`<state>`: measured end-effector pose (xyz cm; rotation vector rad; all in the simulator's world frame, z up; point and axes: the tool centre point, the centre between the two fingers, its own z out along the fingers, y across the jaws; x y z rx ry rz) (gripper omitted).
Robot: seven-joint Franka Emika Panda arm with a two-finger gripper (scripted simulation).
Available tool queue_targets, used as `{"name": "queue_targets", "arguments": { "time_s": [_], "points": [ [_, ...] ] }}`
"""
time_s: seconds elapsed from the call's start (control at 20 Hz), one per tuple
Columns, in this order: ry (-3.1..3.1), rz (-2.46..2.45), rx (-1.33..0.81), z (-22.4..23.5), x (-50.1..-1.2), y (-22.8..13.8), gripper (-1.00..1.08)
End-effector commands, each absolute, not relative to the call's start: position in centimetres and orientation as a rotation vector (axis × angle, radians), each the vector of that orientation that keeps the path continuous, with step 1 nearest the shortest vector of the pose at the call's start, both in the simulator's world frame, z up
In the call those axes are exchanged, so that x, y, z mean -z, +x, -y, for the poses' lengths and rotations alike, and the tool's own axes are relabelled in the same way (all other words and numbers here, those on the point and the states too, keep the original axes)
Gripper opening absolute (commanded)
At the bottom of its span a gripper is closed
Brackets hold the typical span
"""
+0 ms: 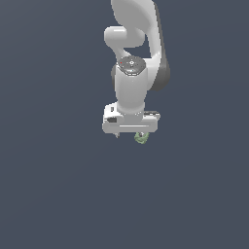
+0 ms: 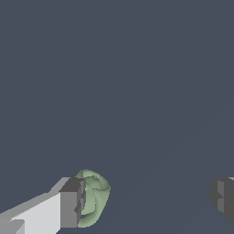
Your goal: Pick up the object and move it to a goal position.
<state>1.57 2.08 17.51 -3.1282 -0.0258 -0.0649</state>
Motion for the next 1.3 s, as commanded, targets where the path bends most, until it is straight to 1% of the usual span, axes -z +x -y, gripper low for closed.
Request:
{"name": "queue_targets", "arguments": {
  "time_s": [0.0, 0.5, 0.9, 1.25],
  "points": [
    [-3.128, 0.026, 0.065, -2.1, -17.5, 1.6, 1.0],
    [-3.111, -0.068, 0.064, 0.3, -16.6, 1.8, 1.0],
    [-3.112, -0.072, 0.063, 0.1, -16.5, 1.7, 1.0],
    [-3.111, -0.145, 0.054, -1.1, -15.6, 0.9, 1.0]
  ]
}}
